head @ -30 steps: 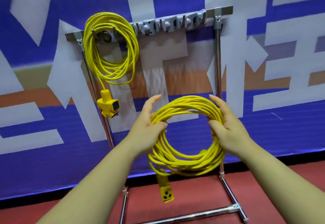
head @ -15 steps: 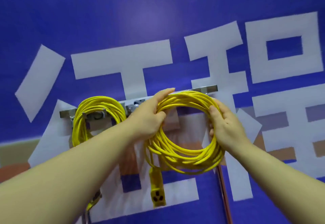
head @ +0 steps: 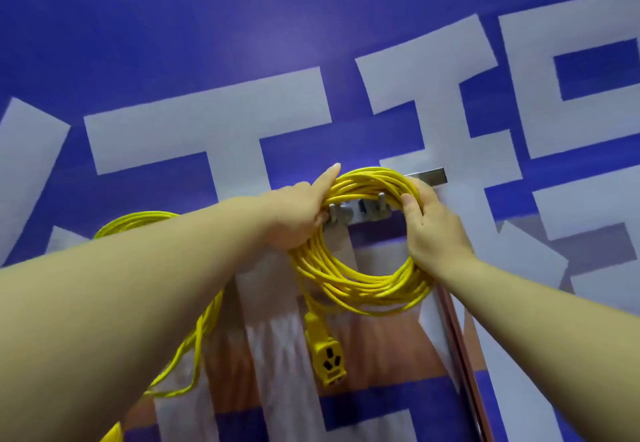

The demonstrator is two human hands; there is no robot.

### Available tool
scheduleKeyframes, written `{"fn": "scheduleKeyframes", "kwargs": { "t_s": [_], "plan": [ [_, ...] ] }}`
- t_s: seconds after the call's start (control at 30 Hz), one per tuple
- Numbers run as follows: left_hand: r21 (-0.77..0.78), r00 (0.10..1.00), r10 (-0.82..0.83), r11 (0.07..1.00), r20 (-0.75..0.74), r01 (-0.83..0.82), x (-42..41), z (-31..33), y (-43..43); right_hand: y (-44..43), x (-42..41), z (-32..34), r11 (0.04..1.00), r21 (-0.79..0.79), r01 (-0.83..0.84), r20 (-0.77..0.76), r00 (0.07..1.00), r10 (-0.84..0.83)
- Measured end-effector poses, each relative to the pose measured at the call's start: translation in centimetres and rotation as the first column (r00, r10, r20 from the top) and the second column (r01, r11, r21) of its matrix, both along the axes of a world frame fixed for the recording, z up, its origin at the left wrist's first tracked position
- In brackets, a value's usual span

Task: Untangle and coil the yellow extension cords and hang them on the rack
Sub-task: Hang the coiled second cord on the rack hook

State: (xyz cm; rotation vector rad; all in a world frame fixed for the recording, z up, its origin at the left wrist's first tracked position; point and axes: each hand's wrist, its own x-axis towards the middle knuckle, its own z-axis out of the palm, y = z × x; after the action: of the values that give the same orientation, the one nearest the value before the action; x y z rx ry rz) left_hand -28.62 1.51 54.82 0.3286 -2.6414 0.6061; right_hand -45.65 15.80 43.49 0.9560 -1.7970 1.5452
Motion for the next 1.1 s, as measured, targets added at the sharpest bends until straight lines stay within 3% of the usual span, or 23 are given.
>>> {"fn": "scheduleKeyframes", "kwargs": {
  "t_s": [0.13, 0.3, 0.63, 0.7, 0.8, 0.93, 1.0, 1.1],
  "plan": [
    [-0.206, 1.0, -0.012, 0.979, -0.014, 0.009, 0.6, -0.7, 0.1, -0.4, 0.0, -1.2, 0.999, -0.014, 0.047, -0.038, 0.998, -0.047],
    [-0.281, 0.999, 0.028, 0.959, -0.029, -0.035, 1.1, -2.6, 0.7, -0.8, 1.5, -2.7, 0.998, -0.013, 0.06, -0.013, 0.998, -0.06],
    [-0.199, 0.992, 0.125, 0.972, -0.022, -0.127, 1.7, -2.6, 2.3, 0.5, 2.7, -2.7, 0.981, 0.159, 0.109, -0.008, 0.994, -0.109],
    [-0.171, 0.992, 0.127, 0.977, -0.018, -0.128, 1.7, -2.5, 2.6, 1.6, 2.5, -1.5, 0.982, 0.138, 0.132, -0.093, 0.988, -0.12],
    [-0.11, 0.993, 0.119, 0.987, -0.019, -0.12, 1.5, -2.5, 2.6, 2.8, 3.0, 0.4, 0.974, 0.076, 0.213, -0.347, 0.921, -0.175],
    [-0.065, 0.995, 0.102, 0.993, -0.017, -0.103, 1.3, -2.5, 2.2, 2.8, 2.6, 1.1, 0.935, 0.147, 0.323, -0.539, 0.819, -0.198],
    [-0.054, 0.996, 0.091, 0.994, -0.017, -0.092, 1.2, -2.4, 2.0, 2.8, 2.0, 1.1, 0.924, 0.184, 0.336, -0.538, 0.821, -0.191],
    [-0.037, 0.997, 0.072, 0.997, -0.034, -0.074, 1.0, -2.6, 1.9, 2.8, 1.6, 1.6, 0.963, 0.185, 0.196, -0.402, 0.909, -0.108]
  ]
}}
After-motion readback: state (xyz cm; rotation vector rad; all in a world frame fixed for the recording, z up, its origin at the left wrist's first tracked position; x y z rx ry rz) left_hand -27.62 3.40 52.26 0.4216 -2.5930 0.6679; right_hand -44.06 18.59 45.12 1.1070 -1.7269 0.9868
